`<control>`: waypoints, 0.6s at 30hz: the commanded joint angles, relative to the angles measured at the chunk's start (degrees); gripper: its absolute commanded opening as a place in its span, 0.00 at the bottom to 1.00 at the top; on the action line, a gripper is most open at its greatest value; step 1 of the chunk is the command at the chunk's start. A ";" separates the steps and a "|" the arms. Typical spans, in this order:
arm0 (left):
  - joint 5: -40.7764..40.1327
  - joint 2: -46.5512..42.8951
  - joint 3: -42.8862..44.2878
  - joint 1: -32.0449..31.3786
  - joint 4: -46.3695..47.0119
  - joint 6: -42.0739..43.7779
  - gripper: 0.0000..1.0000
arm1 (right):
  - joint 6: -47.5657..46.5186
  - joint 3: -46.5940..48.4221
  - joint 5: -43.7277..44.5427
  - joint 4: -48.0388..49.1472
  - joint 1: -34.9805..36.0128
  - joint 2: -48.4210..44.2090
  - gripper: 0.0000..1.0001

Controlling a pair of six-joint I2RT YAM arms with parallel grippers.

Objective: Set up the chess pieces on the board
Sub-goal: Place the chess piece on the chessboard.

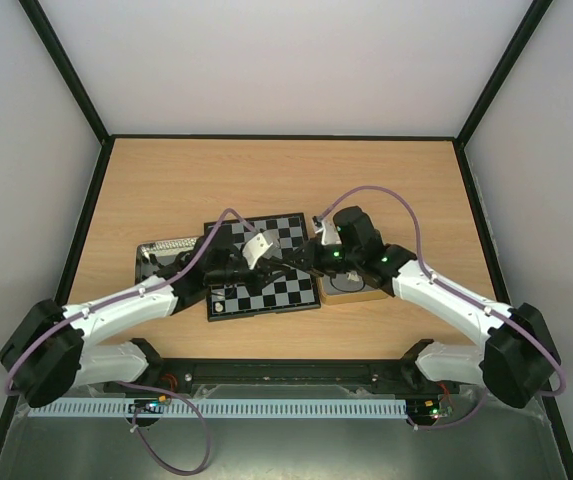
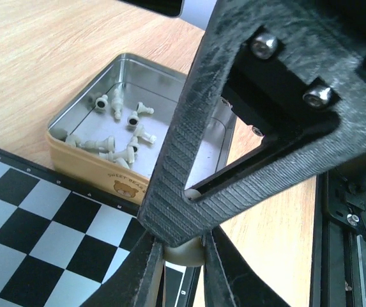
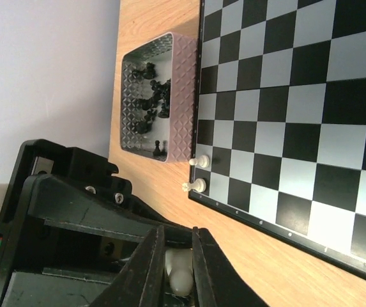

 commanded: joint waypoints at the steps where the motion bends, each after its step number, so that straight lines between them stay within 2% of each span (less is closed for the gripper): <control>1: 1.72 -1.70 0.38 -0.26 0.97 3.21 0.03 | -2.05 -0.32 -1.58 -0.57 0.44 -2.25 0.08; 5: 0.32 -2.69 0.34 -0.26 1.32 2.11 0.06 | -2.76 -0.02 -0.60 -0.80 0.45 -2.49 0.02; 6: -0.79 -2.77 0.61 -0.26 0.90 1.23 0.12 | -3.27 0.14 0.38 -0.84 0.44 -2.64 0.02; 9: -6.29 -3.20 1.48 -0.26 -2.79 -2.53 0.47 | -5.91 1.13 6.27 -2.77 0.54 -2.51 0.02; 12: -15.39 -6.80 1.22 -0.26 -7.68 -5.88 0.69 | -9.17 1.90 17.28 -5.01 1.25 -1.14 0.02; 15: -30.70 -13.07 1.76 0.32 -13.22 -9.78 0.81 | -11.28 2.24 26.44 -5.37 3.49 1.86 0.02; 18: -42.69 -19.17 4.16 2.11 -18.85 -15.51 0.94 | -12.60 3.59 33.91 -4.45 8.06 6.61 0.02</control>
